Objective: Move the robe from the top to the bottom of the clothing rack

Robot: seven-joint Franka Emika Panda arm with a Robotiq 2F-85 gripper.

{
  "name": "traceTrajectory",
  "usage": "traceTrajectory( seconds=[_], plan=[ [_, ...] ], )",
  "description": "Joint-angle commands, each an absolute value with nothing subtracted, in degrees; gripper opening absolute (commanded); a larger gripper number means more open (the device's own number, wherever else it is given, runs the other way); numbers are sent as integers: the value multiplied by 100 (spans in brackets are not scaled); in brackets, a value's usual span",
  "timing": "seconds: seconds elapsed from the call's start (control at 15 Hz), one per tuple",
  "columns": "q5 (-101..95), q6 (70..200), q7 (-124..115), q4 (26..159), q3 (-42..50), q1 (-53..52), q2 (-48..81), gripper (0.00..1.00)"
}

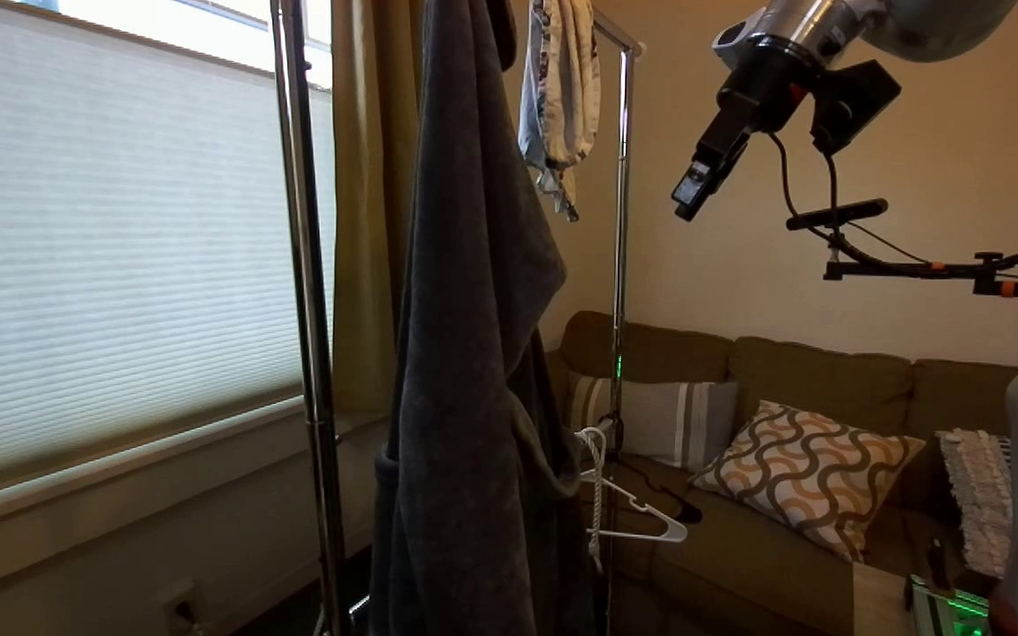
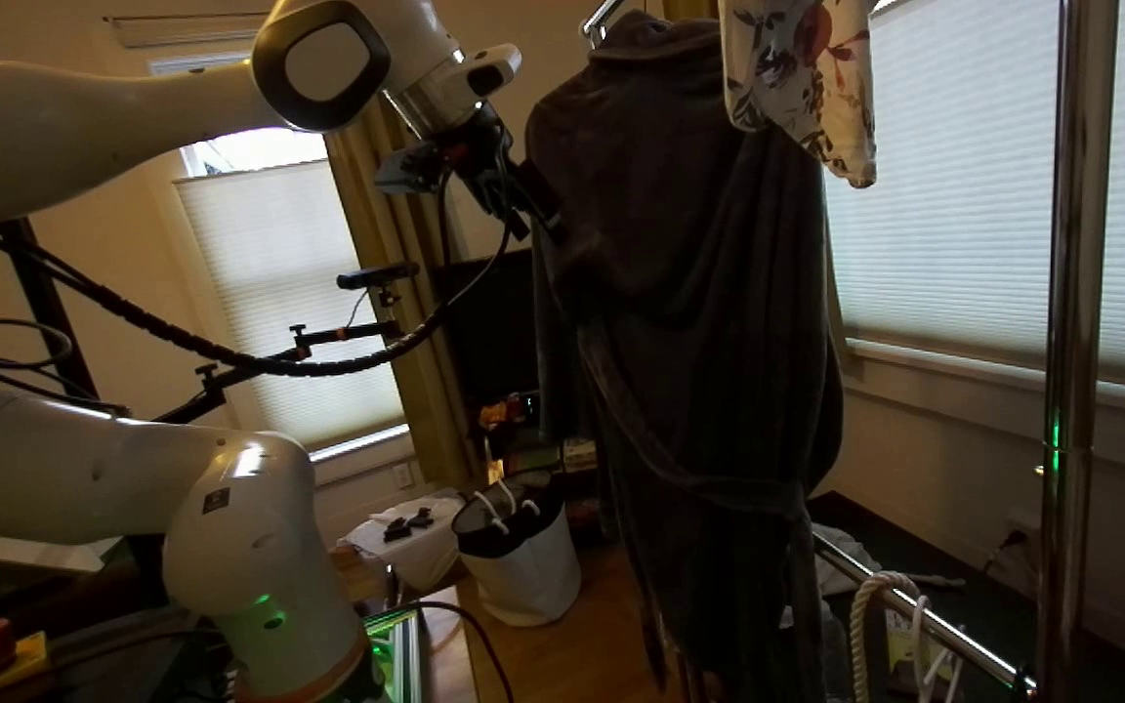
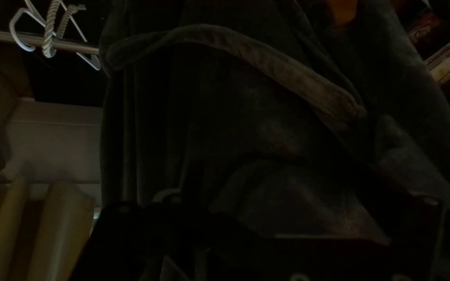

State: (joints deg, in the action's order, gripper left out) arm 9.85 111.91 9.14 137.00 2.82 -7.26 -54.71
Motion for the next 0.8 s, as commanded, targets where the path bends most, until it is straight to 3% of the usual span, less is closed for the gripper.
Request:
traceTrajectory(
  seconds=[0.0,0.4,0.73],
  plan=[
    [1000,11174,928,13682,272,-703,-5461,100],
    [1444,11357,729,13491,472,-756,-5628,100],
    [1855,11326,503,12111,667,-759,-5246,100]
  ],
)
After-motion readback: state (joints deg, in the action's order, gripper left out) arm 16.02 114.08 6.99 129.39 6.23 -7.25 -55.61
